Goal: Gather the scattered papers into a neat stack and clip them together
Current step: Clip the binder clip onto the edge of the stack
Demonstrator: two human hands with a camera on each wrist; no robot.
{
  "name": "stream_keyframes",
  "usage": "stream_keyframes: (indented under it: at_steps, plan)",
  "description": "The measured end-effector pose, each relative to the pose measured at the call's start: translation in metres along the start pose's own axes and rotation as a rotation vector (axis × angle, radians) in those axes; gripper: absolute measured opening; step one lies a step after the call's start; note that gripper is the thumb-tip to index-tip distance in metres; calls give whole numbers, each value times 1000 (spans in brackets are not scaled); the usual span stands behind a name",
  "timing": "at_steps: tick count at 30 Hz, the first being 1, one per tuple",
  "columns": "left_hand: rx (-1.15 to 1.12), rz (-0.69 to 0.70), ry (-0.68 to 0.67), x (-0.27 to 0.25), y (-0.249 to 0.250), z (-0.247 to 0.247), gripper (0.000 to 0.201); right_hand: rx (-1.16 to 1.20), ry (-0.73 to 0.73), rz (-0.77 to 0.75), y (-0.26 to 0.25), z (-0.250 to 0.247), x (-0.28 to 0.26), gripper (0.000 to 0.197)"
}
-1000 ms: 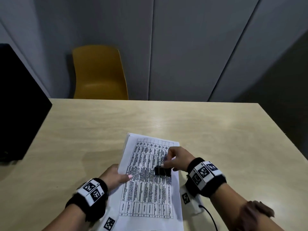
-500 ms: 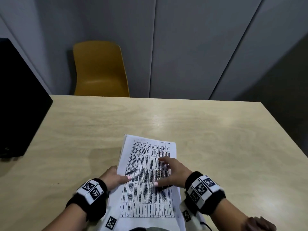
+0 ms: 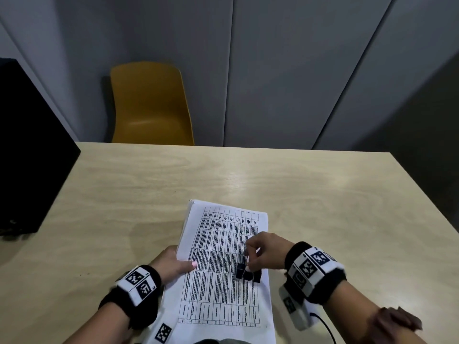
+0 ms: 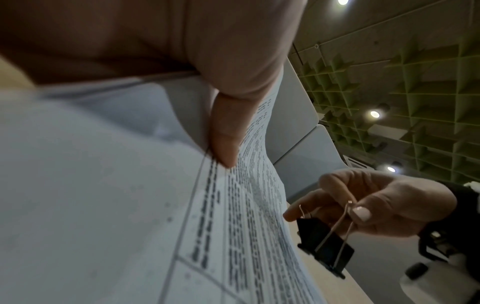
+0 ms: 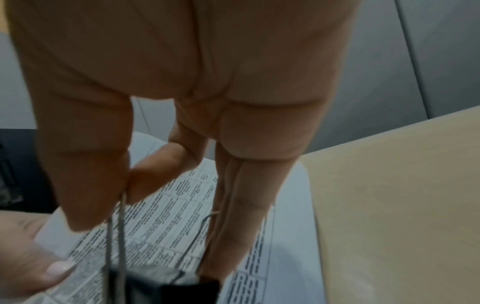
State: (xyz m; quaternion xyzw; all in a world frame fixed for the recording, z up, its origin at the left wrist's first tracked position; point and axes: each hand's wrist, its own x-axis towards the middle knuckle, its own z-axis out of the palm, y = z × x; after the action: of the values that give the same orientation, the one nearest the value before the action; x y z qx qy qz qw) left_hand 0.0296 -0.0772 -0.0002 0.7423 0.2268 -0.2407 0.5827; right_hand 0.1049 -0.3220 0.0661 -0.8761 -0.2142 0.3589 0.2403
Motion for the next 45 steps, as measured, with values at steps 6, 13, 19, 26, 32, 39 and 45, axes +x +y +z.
stream_keyframes:
  at_steps: [6, 13, 19, 26, 32, 39, 45]
  plan:
    - [18, 32, 17, -5, 3, 4, 38, 222, 280, -84, -15, -28, -8, 54]
    - [68, 70, 79, -15, 18, 14, 56, 56, 542, -214, -40, -74, -4, 31]
    - [98, 68, 83, -24, 27, 20, 65, -139, 486, -269, -54, -89, -2, 26]
    - [11, 117, 48, -29, 37, 15, 49, 172, 314, -332, -55, -104, 3, 28]
    - [-117, 206, -25, -35, 49, 15, 12, 192, 289, -292, -51, -105, 2, 21]
    - [-287, 221, -176, -36, 54, 14, 58, -6, 193, -187, -48, -88, -2, 83]
    - [-287, 247, -171, -40, 57, 14, 59, -68, 150, -121, -54, -83, -6, 38]
